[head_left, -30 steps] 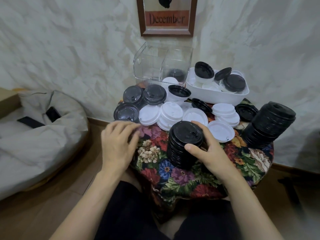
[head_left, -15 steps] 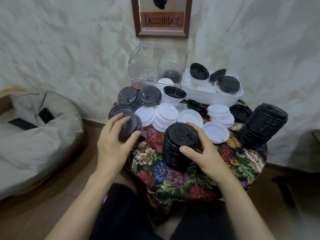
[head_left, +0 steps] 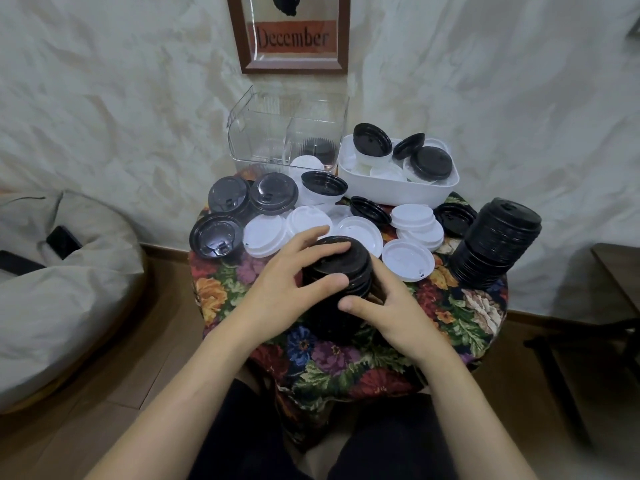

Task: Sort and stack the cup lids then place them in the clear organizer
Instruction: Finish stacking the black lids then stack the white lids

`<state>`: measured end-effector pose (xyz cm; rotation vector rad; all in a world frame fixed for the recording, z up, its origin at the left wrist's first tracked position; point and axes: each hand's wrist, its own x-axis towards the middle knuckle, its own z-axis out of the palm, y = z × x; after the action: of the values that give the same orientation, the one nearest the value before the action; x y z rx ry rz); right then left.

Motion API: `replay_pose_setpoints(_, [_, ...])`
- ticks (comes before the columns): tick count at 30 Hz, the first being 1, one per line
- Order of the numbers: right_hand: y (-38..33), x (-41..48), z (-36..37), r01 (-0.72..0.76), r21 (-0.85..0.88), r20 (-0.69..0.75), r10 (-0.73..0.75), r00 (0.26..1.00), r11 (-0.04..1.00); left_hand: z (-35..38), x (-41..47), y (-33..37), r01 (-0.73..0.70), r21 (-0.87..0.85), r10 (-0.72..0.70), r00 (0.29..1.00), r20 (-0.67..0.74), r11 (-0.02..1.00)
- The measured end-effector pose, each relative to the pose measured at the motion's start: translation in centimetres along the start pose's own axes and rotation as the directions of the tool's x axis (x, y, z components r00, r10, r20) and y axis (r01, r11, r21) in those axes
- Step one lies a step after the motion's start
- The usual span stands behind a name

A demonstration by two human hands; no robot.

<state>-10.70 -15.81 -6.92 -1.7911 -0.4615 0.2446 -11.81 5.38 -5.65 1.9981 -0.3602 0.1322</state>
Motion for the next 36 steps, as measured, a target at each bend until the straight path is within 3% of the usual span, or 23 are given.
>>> replay_pose_setpoints(7, [0.7, 0.0, 0.0, -0.020, 0.037, -0.002, 0.020, 1.000, 0.999, -0.2, -0.5, 0.2, 0.040, -0.068, -0.040, 0.999, 0.000, 0.997])
replay_pose_setpoints(16, [0.5, 0.1, -0.3, -0.025, 0.030, 0.051, 0.024, 0.998, 0.999, -0.6, 0.0, -0.4, 0.099, -0.092, -0.089, 0.991, 0.102, 0.991])
replay_pose_setpoints(22, [0.2, 0.2, 0.1, -0.012, 0.039, -0.023, 0.012, 1.000, 0.999, -1.1, 0.0, -0.7, 0.119, -0.116, -0.099, 0.980, 0.171, 0.986])
replay_pose_setpoints(36, [-0.1, 0.1, -0.4, -0.021, -0.004, 0.025, 0.021, 0.999, 1.000, -0.1, -1.1, -0.9, 0.145, -0.230, -0.113, 0.983, 0.144, 0.962])
